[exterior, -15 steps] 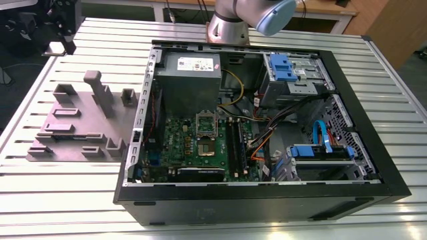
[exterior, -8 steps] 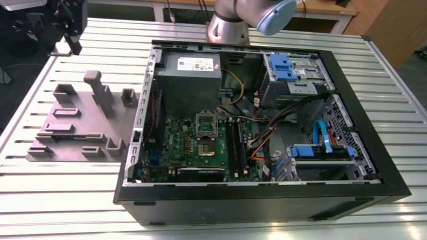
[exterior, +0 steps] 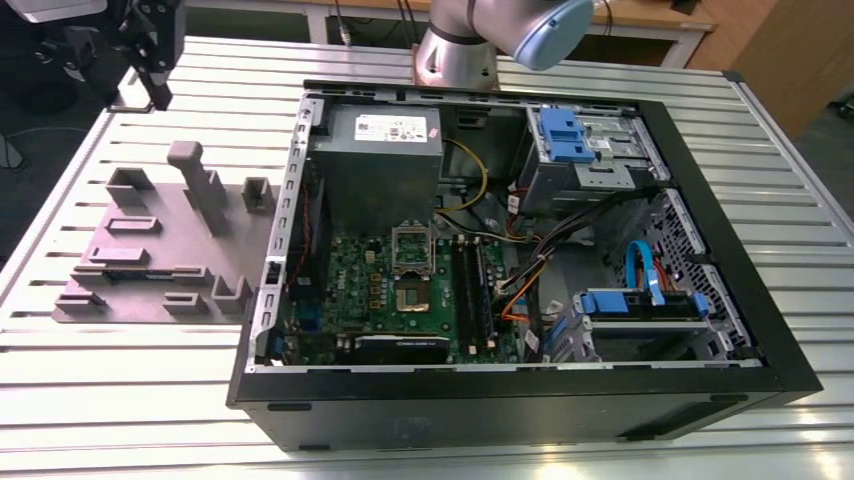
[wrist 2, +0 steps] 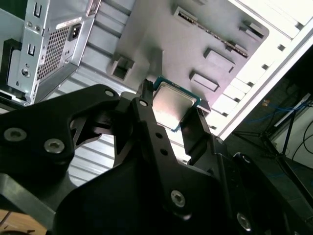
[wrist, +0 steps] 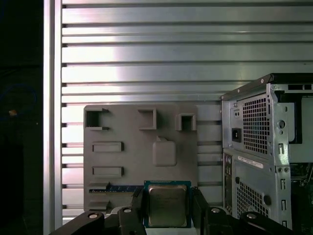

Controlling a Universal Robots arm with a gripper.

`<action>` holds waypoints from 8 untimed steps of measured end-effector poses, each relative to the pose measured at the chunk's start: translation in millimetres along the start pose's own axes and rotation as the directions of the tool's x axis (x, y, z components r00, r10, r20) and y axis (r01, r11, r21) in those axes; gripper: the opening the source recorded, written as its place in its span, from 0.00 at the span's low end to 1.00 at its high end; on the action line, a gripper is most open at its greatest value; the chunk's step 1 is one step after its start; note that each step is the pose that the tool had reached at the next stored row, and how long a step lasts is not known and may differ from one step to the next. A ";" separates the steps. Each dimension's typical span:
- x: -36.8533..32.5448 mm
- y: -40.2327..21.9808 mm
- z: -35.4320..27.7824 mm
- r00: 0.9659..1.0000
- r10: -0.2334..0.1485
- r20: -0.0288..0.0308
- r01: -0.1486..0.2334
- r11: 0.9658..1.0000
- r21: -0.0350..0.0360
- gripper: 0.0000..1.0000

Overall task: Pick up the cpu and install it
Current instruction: 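Pick up the cpu and move it towards the insertion slot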

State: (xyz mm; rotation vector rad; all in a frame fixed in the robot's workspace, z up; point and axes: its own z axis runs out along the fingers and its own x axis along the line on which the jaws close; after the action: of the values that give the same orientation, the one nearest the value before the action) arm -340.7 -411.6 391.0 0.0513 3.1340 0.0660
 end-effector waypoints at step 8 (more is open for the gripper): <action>-5.2 0.1 0.1 1.000 0.000 0.000 0.000 1.000 0.000 0.47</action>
State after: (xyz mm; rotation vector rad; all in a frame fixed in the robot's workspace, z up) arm -335.5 -411.6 390.9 0.0512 3.1340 0.0660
